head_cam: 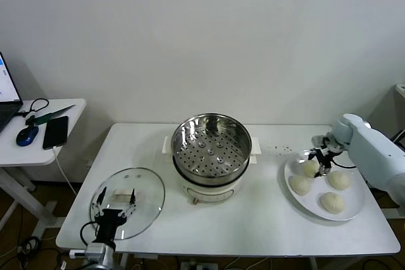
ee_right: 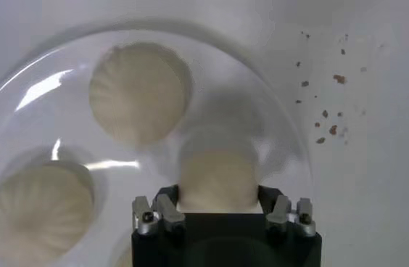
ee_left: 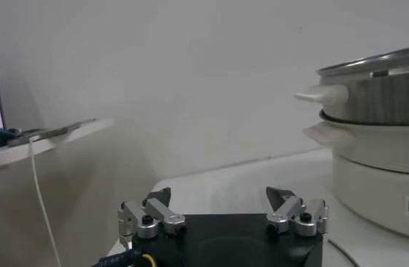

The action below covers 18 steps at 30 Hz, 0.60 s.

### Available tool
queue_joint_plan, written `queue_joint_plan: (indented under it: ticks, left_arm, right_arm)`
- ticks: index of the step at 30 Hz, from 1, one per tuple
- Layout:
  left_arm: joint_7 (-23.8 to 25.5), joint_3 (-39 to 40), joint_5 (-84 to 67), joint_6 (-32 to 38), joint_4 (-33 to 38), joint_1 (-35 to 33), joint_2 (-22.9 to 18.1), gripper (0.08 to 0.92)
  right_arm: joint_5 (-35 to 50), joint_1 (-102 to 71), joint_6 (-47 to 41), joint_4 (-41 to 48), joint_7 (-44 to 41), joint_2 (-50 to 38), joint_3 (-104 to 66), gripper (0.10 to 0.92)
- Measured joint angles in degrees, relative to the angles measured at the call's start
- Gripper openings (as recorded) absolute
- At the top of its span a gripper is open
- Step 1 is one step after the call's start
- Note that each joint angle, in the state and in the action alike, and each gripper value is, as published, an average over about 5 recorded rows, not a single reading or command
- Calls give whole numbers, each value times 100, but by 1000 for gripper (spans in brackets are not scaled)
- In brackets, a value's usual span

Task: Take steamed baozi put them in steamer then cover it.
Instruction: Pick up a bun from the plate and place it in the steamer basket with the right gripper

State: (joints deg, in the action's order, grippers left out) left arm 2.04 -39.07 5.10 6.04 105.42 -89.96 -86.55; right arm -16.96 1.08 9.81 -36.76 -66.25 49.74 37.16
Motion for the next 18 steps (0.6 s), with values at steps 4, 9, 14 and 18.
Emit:
queue_joint_plan:
  ticks: [4,9,14,18]
  left_arm:
    - [-2,-19,-12,5,25,-40,0,823]
    - [-9,-20,-20,6,62,-87,-9,823]
    - [-9,2,-23,-9,100,-103,-26,823]
    - [1,17,-23,-34,133,-122,-32,823]
  right_arm:
    - [235,304,105,-236,-99,-94,282,688]
    - [656,955,293,-645,-228,-118,909,689]
    - [984,1763,558,-1062,-348,-10,1600,694]
    - [1118,2374,830,-1294,-400,212,2014,695]
